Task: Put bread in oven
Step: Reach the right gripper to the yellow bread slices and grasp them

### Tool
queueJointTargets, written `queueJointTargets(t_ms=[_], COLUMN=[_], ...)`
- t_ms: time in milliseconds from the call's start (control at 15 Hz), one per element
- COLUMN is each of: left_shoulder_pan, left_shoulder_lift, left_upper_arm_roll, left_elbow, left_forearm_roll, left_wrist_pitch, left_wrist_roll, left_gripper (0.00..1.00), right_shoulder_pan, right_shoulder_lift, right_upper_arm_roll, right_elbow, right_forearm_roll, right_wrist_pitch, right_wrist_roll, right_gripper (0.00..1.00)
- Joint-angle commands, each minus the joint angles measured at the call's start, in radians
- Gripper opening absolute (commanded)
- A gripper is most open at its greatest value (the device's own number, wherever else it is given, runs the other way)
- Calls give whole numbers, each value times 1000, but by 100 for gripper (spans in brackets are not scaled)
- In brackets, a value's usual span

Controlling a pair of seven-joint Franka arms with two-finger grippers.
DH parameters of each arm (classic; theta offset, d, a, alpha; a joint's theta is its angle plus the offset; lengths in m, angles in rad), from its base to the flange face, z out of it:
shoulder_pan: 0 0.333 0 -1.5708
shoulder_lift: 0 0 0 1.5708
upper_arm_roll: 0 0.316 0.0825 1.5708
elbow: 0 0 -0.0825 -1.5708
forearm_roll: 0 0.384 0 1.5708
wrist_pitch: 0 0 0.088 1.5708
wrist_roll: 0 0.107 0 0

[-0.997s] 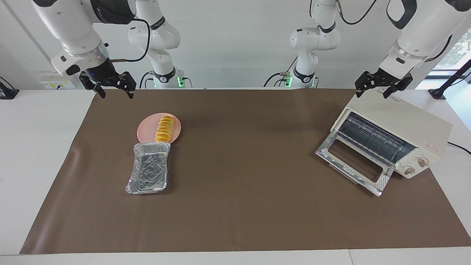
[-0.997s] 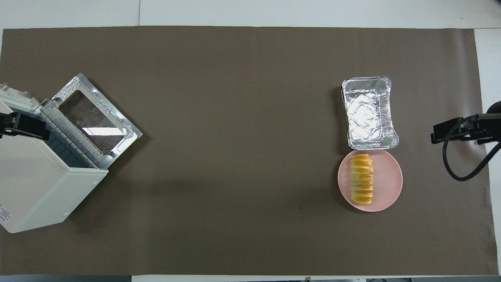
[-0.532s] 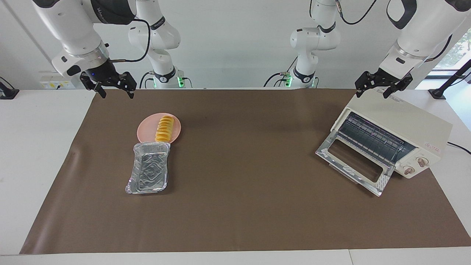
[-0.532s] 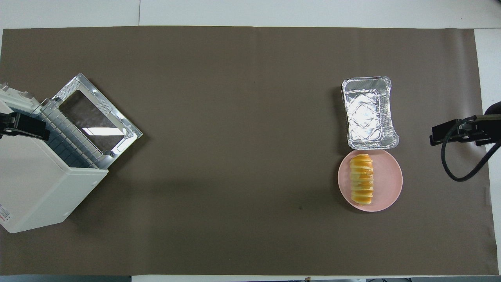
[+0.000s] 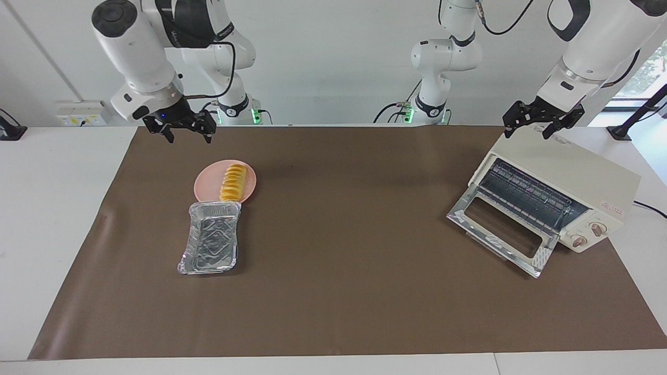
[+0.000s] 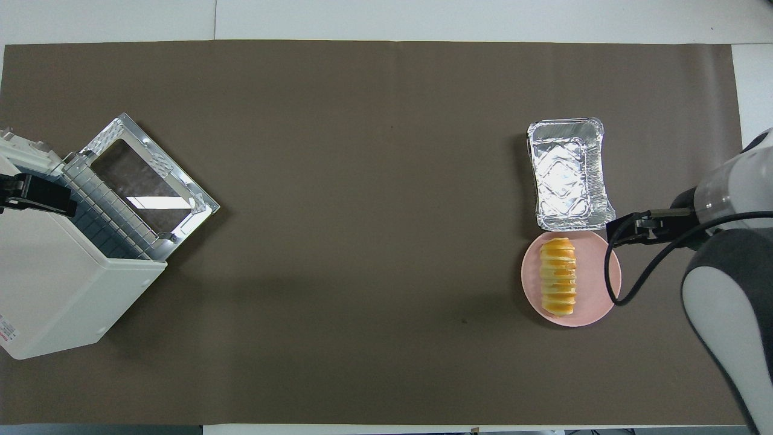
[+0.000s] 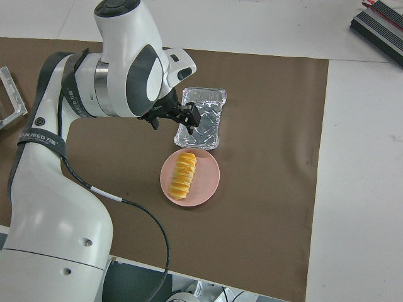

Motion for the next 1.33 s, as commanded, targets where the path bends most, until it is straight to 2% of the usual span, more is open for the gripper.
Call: queueJointTargets(t_ms=[0, 133, 332, 532, 731, 1263], left_shoulder_pan=[5, 5, 5, 5, 6, 5], left_shoulder_lift=[-22, -21, -21, -21, -22, -21], left_upper_arm_roll=[-2, -2, -2, -2, -2, -2], left_elbow=[-30, -30, -30, -30, -30, -30], left_forearm_roll=[3, 3, 3, 3, 3, 3], left_wrist_pitch=[19, 19, 19, 19, 19, 19], left_wrist_roll=[11, 11, 11, 11, 11, 11], left_gripper=[100, 100, 100, 100, 100, 100], right_shoulder_pan=[47, 49, 58, 58, 44, -19], right_shoulder_lift=[-87, -48, -37, -21, 19, 50], right_upper_arm_roll=[2, 4, 4, 4, 2, 4], right_elbow=[-210, -258, -382, -440, -440, -540], right_forearm_roll=[-6, -1, 0, 13, 88, 88], right_wrist_pitch=[129, 172, 337, 455, 508, 629], right_wrist_roll=[58, 66, 48, -8, -9, -44], right_gripper=[100, 100, 100, 100, 100, 100])
